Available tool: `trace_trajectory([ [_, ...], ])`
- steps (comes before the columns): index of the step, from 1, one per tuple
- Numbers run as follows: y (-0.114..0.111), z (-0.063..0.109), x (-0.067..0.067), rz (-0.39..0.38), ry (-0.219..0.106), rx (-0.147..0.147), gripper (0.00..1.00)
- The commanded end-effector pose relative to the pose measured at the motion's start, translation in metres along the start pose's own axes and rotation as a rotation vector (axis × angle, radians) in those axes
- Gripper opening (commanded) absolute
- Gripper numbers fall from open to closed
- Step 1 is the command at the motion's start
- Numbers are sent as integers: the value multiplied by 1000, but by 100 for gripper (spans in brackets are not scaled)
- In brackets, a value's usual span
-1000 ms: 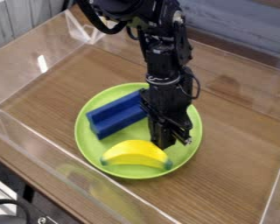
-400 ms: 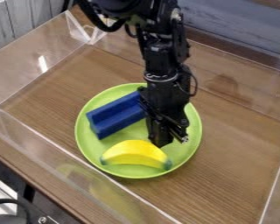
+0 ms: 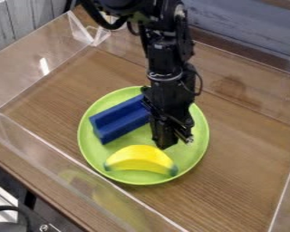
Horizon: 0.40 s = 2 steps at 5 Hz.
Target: Put the blue object in the green plate
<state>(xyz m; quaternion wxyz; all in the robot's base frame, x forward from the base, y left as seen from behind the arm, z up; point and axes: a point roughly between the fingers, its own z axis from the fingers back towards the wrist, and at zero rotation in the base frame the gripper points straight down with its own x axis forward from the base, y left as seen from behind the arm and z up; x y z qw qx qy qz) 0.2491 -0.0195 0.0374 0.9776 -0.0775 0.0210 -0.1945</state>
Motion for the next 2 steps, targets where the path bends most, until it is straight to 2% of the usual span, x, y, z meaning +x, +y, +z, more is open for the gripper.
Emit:
trace_trajectory([
  [1,5,15,7,0,-53,22,0],
  [2,6,15,8,0,-55,23,0],
])
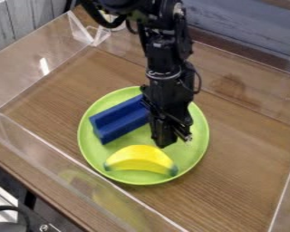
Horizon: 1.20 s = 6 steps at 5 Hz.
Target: Put the blue object in the green plate
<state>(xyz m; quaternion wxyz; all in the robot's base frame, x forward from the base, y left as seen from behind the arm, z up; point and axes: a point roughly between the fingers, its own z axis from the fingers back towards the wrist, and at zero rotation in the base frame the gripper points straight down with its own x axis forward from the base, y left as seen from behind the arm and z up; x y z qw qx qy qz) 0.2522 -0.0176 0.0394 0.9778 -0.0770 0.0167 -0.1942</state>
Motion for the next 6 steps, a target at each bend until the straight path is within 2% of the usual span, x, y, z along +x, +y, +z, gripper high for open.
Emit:
trace_trajectory([
  [1,5,13,6,-1,-48,21,0],
  [5,9,7,10,-4,-41,17,0],
  [6,4,14,11,-24,-52,22,0],
])
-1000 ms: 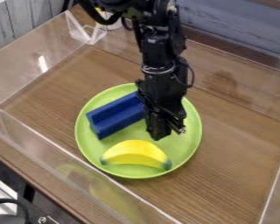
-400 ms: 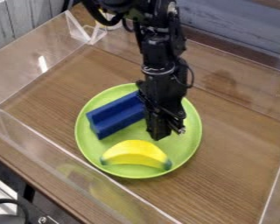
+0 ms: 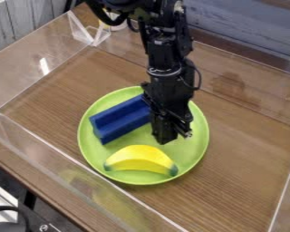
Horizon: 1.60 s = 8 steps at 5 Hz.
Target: Put the blue object in the green plate
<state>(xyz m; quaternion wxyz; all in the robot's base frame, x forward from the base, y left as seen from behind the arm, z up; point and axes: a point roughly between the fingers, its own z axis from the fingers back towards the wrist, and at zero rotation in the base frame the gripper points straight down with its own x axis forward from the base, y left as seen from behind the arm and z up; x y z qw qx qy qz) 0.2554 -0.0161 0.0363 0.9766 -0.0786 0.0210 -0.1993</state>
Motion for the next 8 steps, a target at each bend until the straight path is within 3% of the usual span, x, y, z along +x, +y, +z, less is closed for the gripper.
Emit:
trace_trajectory([
  [1,-6,23,10,-36,-71,32,0],
  [4,-36,28,16,-145,-92,37,0],
  [7,-81,5,33,-274,-89,18,0],
  [8,-72,2,30,-276,-89,15,0],
])
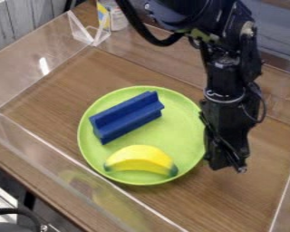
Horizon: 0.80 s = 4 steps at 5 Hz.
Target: Put the blue object in the green plate
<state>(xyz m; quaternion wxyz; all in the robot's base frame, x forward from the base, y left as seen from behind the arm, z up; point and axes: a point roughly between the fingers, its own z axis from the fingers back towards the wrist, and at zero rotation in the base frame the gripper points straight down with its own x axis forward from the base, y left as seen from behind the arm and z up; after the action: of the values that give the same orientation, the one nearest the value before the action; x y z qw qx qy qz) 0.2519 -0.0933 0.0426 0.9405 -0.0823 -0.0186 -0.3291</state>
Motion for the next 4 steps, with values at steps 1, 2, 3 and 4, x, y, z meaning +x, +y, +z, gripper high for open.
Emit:
trace_trajectory([
  [1,3,6,1,-4,-31,8,0],
  [2,3,5,-1,-8,-33,3,0],
  [3,3,6,-3,-8,-37,1,0],
  [4,4,6,-5,-8,-41,-2,0],
])
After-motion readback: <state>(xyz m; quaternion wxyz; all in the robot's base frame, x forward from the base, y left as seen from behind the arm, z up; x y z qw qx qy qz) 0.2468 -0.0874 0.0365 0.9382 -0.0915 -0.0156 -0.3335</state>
